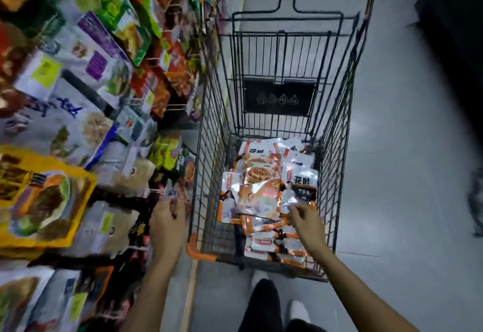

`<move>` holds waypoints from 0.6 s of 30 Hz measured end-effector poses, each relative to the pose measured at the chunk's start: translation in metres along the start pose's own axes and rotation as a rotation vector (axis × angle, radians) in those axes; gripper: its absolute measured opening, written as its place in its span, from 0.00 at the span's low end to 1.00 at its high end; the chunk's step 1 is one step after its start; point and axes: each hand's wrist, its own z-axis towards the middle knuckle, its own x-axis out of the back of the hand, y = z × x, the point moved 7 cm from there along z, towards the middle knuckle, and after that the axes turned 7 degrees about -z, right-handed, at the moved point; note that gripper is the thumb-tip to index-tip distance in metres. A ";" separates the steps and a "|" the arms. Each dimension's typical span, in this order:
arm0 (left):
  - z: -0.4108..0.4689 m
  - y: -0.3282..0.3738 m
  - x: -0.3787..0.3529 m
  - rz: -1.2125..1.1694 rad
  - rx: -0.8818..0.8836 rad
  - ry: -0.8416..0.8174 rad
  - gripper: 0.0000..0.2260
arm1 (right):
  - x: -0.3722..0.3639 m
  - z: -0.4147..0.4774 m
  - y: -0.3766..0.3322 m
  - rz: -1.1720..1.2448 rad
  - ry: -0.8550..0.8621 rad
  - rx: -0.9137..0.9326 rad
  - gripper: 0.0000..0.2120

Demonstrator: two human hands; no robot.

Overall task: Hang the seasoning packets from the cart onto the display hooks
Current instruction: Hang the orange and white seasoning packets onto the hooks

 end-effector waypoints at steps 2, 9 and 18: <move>0.035 -0.004 -0.017 0.035 0.012 -0.026 0.14 | -0.024 0.031 0.010 0.008 -0.024 -0.080 0.12; 0.100 -0.018 -0.094 0.052 -0.050 -0.197 0.19 | -0.108 0.112 0.059 -0.033 -0.154 -0.314 0.20; 0.105 -0.033 -0.114 -0.018 -0.168 -0.209 0.12 | -0.159 0.156 0.097 -0.276 -0.148 -0.463 0.32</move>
